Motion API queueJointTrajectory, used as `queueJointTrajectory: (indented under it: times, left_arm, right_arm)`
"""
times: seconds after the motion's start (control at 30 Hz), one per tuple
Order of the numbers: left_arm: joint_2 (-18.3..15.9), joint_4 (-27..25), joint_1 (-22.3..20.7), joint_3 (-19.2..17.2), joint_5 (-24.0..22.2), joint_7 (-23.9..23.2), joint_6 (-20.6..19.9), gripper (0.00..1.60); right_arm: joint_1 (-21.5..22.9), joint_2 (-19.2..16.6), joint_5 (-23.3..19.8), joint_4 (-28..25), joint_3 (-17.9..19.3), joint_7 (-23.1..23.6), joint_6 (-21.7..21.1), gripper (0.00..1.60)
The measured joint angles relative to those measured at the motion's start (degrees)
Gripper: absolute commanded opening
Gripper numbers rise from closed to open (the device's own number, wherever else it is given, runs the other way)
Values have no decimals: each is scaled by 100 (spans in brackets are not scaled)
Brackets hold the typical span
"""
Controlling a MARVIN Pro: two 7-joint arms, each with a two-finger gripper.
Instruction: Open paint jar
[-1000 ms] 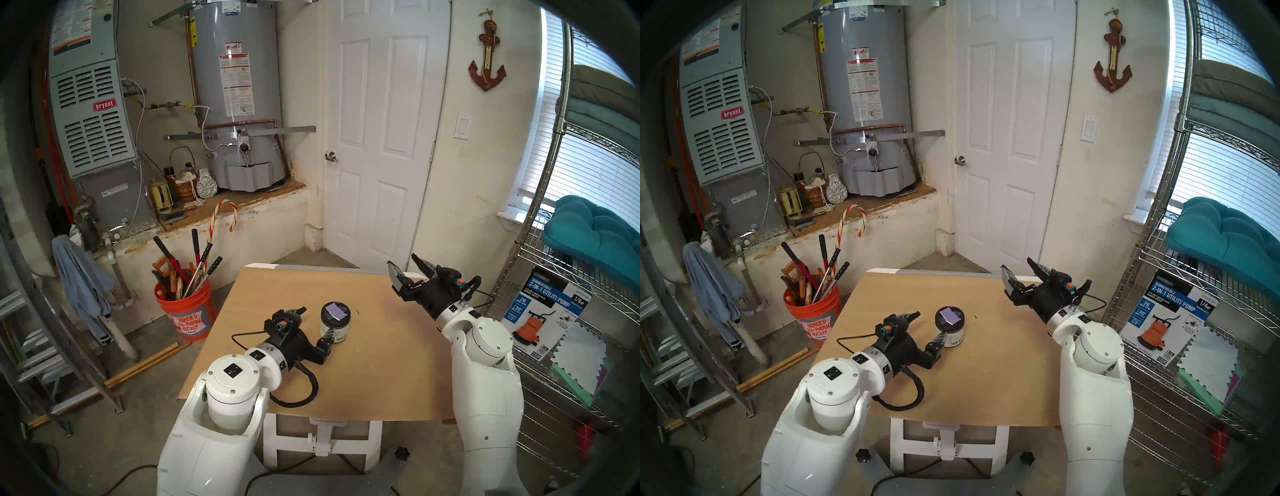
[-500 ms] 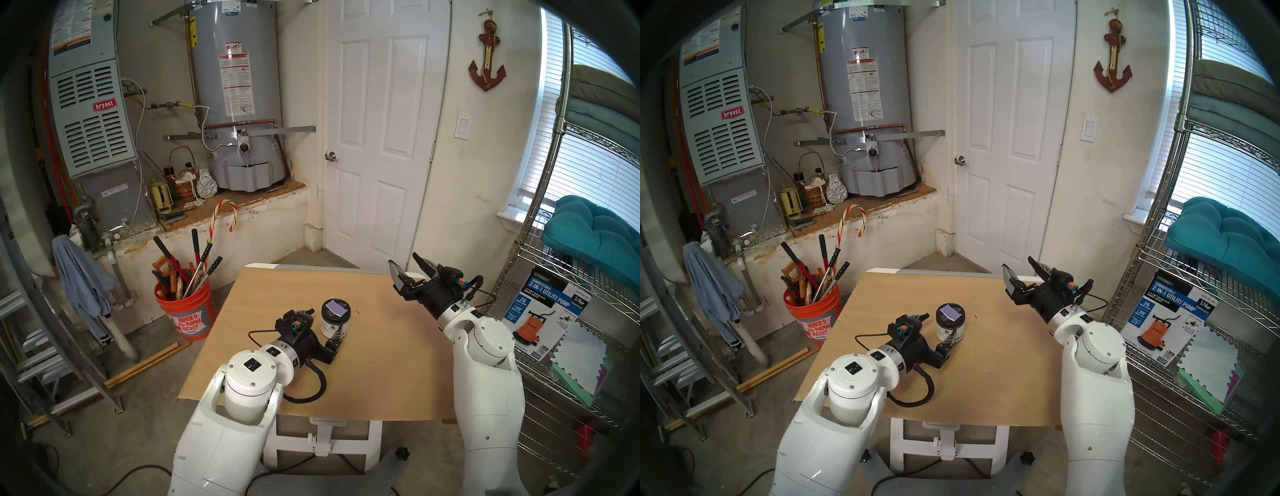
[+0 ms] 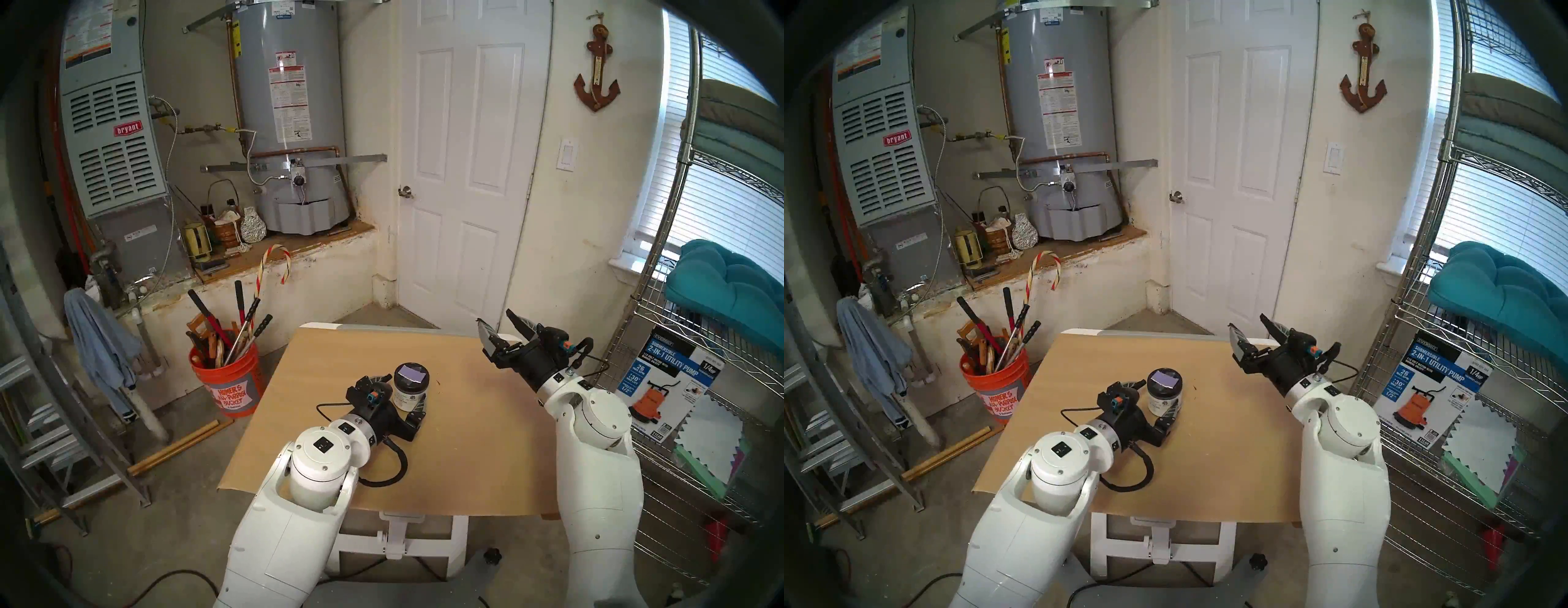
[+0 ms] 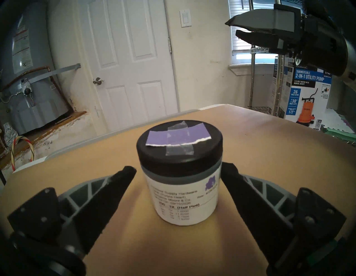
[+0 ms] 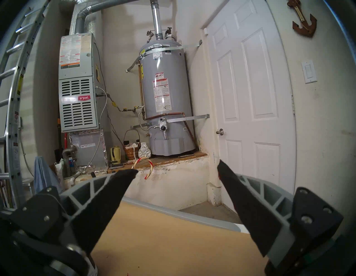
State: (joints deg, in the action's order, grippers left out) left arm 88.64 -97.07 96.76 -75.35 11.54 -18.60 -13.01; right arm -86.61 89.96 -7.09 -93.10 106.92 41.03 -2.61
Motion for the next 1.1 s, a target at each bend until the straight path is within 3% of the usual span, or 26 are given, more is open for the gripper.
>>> queueJointTrajectory:
  times: [1.1]
  left_arm:
    - [207,1114,-730,37,-50,336,585,160]
  right_arm:
    - [-6,29,0,-35,75,87,-64,160]
